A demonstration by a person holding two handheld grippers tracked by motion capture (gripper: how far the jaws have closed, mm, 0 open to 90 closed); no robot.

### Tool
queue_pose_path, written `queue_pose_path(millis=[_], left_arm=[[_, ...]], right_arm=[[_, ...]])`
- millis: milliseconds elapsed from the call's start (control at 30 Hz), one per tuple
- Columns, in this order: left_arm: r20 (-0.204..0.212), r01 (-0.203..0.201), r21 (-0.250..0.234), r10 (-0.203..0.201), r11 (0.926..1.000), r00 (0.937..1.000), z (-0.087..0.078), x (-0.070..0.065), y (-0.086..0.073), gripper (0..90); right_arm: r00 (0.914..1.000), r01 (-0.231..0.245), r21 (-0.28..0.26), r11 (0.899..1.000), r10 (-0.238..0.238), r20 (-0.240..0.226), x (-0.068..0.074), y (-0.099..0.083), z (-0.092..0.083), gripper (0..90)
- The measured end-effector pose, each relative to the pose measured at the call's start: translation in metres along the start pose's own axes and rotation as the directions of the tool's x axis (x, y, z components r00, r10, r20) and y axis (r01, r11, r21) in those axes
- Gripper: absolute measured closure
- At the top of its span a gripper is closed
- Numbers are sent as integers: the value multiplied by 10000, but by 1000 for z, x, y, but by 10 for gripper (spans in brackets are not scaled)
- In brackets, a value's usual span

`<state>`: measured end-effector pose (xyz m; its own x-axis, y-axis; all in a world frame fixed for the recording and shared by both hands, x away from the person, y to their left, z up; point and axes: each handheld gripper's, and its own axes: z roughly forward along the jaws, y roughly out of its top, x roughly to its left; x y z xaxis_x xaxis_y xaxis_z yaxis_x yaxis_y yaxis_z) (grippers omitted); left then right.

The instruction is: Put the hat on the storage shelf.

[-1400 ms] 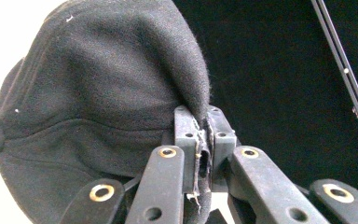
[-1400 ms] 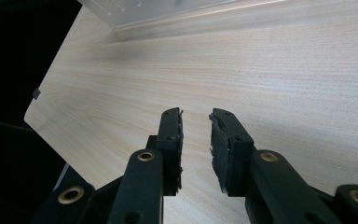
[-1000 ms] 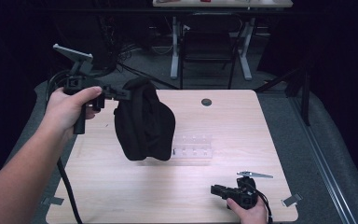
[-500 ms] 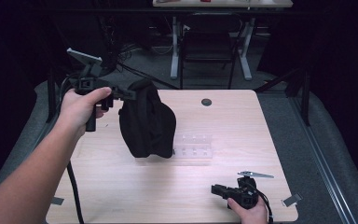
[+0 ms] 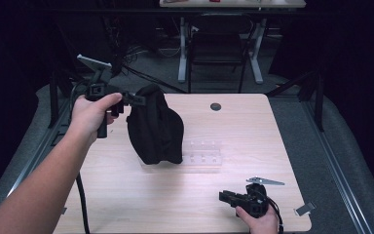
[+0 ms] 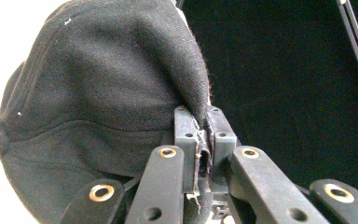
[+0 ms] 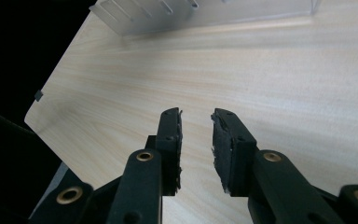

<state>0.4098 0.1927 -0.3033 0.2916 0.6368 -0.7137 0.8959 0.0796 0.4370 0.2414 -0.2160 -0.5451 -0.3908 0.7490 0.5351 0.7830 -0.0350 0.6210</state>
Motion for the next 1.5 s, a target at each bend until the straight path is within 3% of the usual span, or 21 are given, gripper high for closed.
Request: queue_pose_path(millis=[100, 133, 300, 500, 633, 967, 1233, 1500], left_arm=[[-31, -152, 14, 152, 9999, 9999, 1, -2, -1, 861], [-57, -199, 43, 199, 9998, 9998, 2, -4, -1, 861], [101, -144, 63, 143, 9999, 9998, 7, -7, -1, 860], [284, -224, 81, 222, 9997, 9994, 14, -14, 1, 860], [479, -147, 140, 140, 9998, 9988, 21, -20, 0, 860], [796, -387, 270, 364, 9989, 9962, 41, -38, -3, 860], [853, -287, 191, 270, 9994, 9960, 50, -40, -1, 859], [1034, -431, 314, 396, 9986, 9939, 63, -46, -2, 860]], right_arm=[[9998, 197, -201, 9996, -198, -43, 3, 2, -1, 715], [9989, 460, -238, 9987, -459, 56, 7, 5, -2, 713], [9944, 1056, -293, 9940, -1053, 116, 19, 17, 3, 703], [9793, 2025, -400, 9785, -2025, 30, 42, 31, 18, 696], [9797, 1992, -461, 9789, -2001, -151, 47, 34, 25, 696], [9841, 1758, -575, 9827, -1769, -147, 41, 32, 28, 696], [9876, 1553, -694, 9854, -1565, -134, 36, 31, 24, 696], [9886, 1476, -858, 9853, -1496, -178, 36, 34, 25, 696]])
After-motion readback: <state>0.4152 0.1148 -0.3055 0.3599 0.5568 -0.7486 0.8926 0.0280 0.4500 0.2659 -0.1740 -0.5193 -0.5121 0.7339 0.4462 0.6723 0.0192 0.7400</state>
